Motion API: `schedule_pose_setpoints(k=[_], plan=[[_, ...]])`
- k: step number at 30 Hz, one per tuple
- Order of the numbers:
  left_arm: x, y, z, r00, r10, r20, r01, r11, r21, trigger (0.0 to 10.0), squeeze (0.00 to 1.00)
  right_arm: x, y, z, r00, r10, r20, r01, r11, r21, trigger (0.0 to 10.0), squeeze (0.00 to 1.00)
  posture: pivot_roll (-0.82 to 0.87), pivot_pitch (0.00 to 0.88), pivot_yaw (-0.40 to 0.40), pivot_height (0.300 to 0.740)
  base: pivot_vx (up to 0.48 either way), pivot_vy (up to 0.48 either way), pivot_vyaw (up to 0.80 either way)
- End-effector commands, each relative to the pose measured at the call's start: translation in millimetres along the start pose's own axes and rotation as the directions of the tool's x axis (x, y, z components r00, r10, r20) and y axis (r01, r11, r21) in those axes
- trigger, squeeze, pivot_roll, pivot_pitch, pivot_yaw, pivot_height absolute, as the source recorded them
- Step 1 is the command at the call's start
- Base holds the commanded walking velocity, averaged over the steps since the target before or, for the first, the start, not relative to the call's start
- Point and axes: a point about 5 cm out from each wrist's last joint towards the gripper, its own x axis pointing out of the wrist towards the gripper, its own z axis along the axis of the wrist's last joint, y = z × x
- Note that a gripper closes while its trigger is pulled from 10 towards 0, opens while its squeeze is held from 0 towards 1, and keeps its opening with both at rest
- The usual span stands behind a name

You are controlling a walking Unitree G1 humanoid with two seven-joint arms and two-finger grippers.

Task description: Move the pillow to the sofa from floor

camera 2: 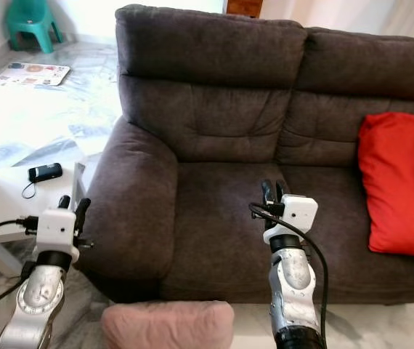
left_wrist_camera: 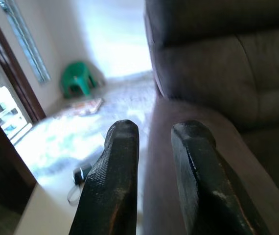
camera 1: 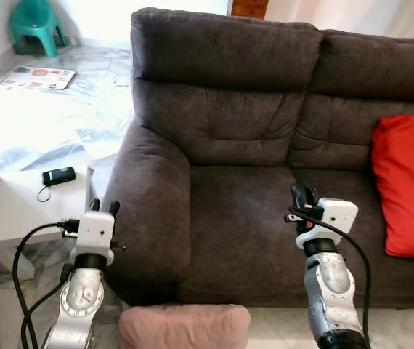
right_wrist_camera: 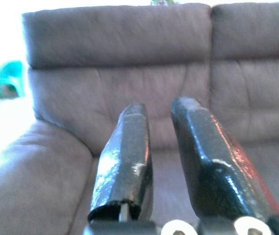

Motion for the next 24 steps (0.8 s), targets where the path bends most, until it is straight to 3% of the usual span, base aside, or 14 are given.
schedule_pose_setpoints(k=[1, 6, 12, 19, 24], plan=[[10.0, -3.8, 7.4, 0.999, -0.032, 0.02, 0.032, 0.999, -0.015, 10.0, 0.0, -8.6, -7.6, -6.6, 0.998, -0.053, -0.032, 0.053, 0.999, -0.007, 10.0, 0.0, 0.14, 0.0, -0.048, 0.74, 0.0, 0.0, 0.0], [18.0, -4.3, 9.7, 0.997, -0.076, 0.015, 0.077, 0.997, -0.007, 10.0, 0.0, -17.6, -1.4, -10.4, 0.993, -0.107, -0.04, 0.108, 0.994, 0.028, 10.0, 0.0, 0.12, 0.0, -0.003, 0.74, 0.0, 0.0, 0.0], [20.5, -7.9, 11.8, 0.996, -0.086, 0.005, 0.086, 0.996, -0.016, 10.0, 0.0, -15.9, 4.3, -7.9, 0.995, -0.089, -0.044, 0.091, 0.995, 0.039, 10.0, 0.0, 0.14, 0.0, -0.012, 0.74, 0.0, 0.0, 0.0], [15.4, -8.8, 12.9, 0.997, -0.077, 0.007, 0.077, 0.996, -0.036, 10.0, 0.0, -8.0, 3.0, 7.8, 0.997, -0.075, 0.006, 0.074, 0.997, 0.036, 10.0, 0.0, 0.12, 0.0, -0.015, 0.74, 0.0, 0.0, 0.0], [11.1, -3.0, 13.8, 1.0, -0.008, 0.003, 0.008, 0.998, -0.056, 10.0, 0.0, -7.2, 4.7, 15.1, 0.998, -0.057, 0.017, 0.056, 0.998, 0.03, 10.0, 0.0, 0.14, 0.0, -0.049, 0.74, 0.0, 0.0, 0.0]])
